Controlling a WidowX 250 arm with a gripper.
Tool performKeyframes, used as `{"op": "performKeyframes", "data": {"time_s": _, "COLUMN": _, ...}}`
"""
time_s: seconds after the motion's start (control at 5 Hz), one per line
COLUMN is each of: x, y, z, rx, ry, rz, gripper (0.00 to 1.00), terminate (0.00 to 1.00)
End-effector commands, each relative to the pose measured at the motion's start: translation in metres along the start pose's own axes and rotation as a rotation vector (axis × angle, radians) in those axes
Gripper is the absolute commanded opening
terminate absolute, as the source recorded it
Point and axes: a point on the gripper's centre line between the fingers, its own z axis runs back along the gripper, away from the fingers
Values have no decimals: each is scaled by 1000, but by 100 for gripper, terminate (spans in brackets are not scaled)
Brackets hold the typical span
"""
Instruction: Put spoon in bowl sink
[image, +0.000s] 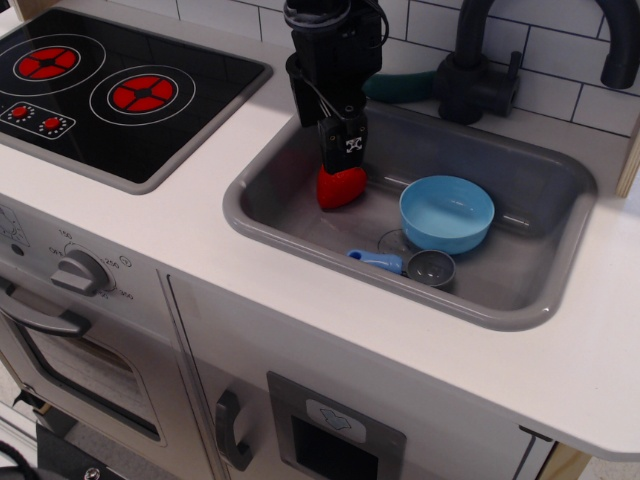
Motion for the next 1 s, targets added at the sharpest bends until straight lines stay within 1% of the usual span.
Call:
{"op": "performKeyframes", "data": {"time_s": 0.0, "x": 0, "y": 0, "z": 0, "rx": 0, "ry": 0, "rz": 0, "gripper": 100, "terminate": 0}}
{"op": "performKeyframes", "data": {"time_s": 0.2, "x": -3, "y": -16, "z": -14, "rx": -19, "ry": 43, "rz": -84, "gripper": 100, "terminate": 0}}
{"op": "performKeyframes", "data": {"time_s": 0.4, "x": 5, "y": -26, "z": -30, "rx": -11, "ry": 61, "rz": -96, "gripper": 100, "terminate": 0}}
{"op": "performKeyframes", "data": {"time_s": 0.6, "x": 3, "y": -40, "z": -41, "rx": -8, "ry": 70, "rz": -148, "gripper": 100, "terminate": 0}}
{"op": "performKeyframes", "data": {"time_s": 0.8, "x": 4, "y": -48, "z": -56, "rx": -19, "ry": 93, "rz": -166, "gripper": 100, "terminate": 0}}
